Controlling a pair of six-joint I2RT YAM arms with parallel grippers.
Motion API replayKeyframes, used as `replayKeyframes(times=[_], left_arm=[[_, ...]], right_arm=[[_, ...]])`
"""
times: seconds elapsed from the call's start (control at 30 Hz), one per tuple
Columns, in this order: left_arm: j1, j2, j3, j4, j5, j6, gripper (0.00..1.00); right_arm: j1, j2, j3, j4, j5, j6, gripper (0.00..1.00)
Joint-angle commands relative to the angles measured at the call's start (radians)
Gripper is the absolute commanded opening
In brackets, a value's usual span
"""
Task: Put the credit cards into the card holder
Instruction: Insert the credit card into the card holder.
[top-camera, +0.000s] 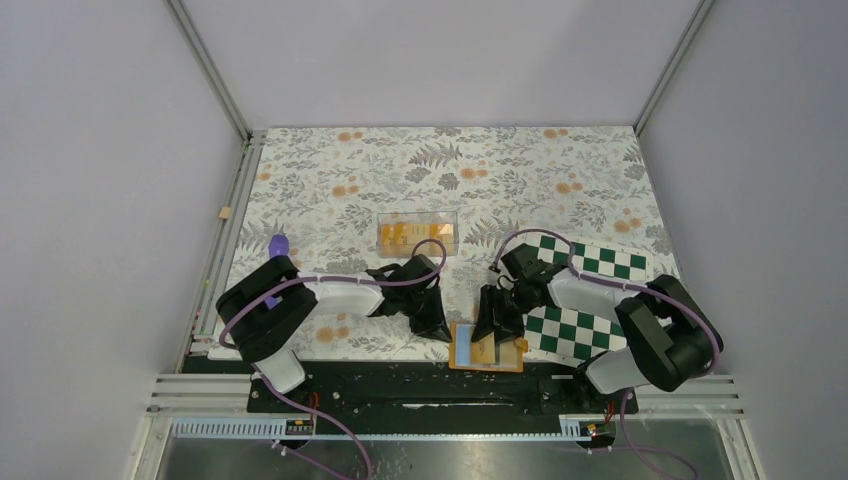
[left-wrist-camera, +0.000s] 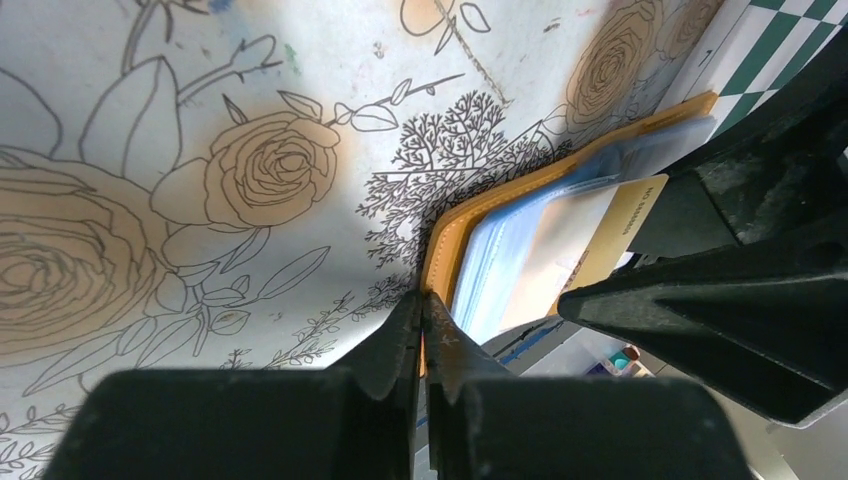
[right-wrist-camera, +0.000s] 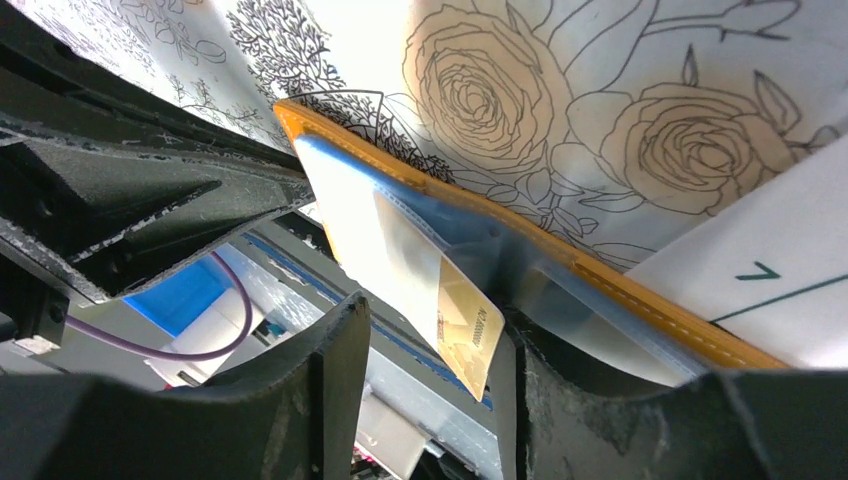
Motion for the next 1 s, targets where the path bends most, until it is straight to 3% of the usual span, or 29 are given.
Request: replayKeyframes(times=[0.0, 0.2, 0.33, 0.47, 0.53, 0.8, 0.97], left_arm=[[-0.021, 0.037, -0.008, -0.025, -0.062, -0.009, 0.02], [-0.028, 0.016, -0.015, -0.011, -0.061, -0.029, 0.00], [-0.029, 0.012, -0.017, -0.011, -0.056, -0.029, 0.00], [-0.029, -0.003, -0.015, -0.064, -0.085, -0.019, 0.00], [-0.029, -0.019, -0.012, -0.102, -0.109, -0.010, 0.00], [-0.029, -0.137, -0.023, -0.273, -0.238, -0.008, 0.00], [-0.030, -0.166, -0.053, -0.279, -0.250, -0.023, 0.04]], right_arm=[[0.050, 0.065, 0.005, 0.104, -0.008, 0.071, 0.51], [0.099, 0.114, -0.008, 0.270, -0.057, 0.193, 0.44], [0.128, 0.136, 0.036, 0.257, -0.052, 0.189, 0.43], [0.129, 0.119, 0.071, 0.225, -0.038, 0.178, 0.22], [0.129, 0.122, 0.100, 0.204, -0.030, 0.163, 0.18], [0.128, 0.153, 0.224, 0.080, 0.026, 0.050, 0.19], [0.129, 0.164, 0.306, -0.056, 0.088, -0.034, 0.37]])
